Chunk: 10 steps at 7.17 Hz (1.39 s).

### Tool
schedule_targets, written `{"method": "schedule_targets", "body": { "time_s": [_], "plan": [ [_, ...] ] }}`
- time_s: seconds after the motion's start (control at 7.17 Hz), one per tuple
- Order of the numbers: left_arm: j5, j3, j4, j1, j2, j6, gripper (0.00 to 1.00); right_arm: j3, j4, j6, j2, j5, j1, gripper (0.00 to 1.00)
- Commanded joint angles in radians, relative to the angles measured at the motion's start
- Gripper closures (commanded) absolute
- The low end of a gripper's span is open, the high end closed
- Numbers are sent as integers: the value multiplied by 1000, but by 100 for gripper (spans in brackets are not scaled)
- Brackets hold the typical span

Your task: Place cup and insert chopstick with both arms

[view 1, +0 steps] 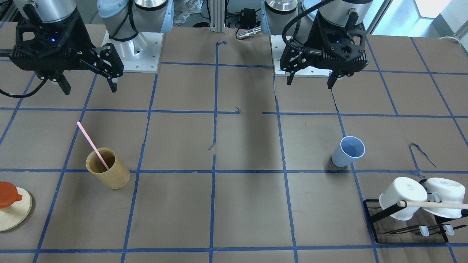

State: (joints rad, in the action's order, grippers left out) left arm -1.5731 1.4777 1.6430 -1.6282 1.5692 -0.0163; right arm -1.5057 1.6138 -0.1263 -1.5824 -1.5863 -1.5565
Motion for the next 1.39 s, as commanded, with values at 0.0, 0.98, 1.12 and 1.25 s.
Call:
{"method": "schedule_targets", "body": {
  "time_s": [0.0,0.98,1.12,1.25],
  "plan": [
    [1,3,0,2,0,-1,0,-1,3,-10,1,0,1,0],
    [2,1,0,2,0,1,0,-167,213,-417,-1,20,122,1],
    [2,1,0,2,0,1,0,-239,291,-447,-2,47,125,1],
    [2,1,0,2,0,1,0,-267,299,-555,-1,66,148,1]
  ]
}}
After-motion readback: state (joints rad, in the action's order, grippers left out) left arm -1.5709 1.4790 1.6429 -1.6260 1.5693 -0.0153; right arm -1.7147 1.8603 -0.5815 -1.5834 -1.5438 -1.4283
